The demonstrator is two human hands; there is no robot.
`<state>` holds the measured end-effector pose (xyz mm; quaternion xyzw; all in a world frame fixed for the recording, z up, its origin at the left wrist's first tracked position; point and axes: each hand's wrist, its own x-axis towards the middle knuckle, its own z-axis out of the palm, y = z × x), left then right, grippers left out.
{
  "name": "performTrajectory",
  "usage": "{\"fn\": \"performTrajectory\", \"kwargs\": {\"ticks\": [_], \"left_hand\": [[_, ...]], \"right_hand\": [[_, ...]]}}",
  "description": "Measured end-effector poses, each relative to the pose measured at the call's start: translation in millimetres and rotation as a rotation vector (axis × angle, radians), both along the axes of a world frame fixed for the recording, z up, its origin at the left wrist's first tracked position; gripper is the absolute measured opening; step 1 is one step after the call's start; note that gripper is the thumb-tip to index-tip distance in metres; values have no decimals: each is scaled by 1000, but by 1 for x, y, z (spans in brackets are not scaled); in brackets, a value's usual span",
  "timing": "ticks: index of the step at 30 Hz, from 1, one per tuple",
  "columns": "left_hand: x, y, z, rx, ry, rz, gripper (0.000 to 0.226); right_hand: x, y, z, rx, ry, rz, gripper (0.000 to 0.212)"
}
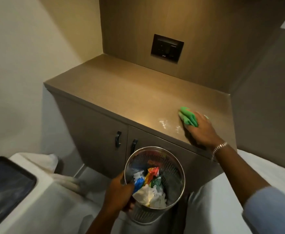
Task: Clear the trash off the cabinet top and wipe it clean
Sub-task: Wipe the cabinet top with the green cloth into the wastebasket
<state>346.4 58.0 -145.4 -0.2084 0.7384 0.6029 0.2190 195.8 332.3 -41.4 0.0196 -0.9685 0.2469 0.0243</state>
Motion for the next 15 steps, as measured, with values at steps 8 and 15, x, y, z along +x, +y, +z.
{"fn": "performTrajectory", "kwargs": {"ticks": [8,15], "left_hand": [[-4,11,-7,26,-30,30,12],[1,35,-13,-1,-34,34,9]], "right_hand": [[-95,-84,23,92,-170,464,48],[-39,-6,28,304,-206,665,52]]}}
